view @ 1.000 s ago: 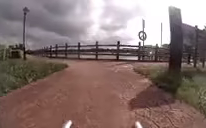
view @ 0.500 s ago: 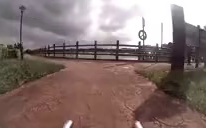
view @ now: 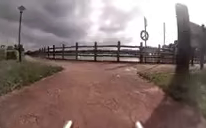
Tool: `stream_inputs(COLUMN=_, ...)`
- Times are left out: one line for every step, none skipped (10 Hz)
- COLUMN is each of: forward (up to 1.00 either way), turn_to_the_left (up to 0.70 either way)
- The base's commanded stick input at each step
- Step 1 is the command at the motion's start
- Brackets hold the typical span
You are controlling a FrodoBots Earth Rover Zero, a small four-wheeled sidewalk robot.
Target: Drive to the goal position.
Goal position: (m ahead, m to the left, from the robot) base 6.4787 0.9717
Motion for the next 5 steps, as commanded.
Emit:
stream_inputs(forward=0.5, turn_to_the_left=0.0)
stream_inputs(forward=0.5, turn_to_the_left=0.0)
stream_inputs(forward=0.5, turn_to_the_left=0.0)
stream_inputs(forward=0.5, turn_to_the_left=0.0)
stream_inputs(forward=0.5, turn_to_the_left=0.0)
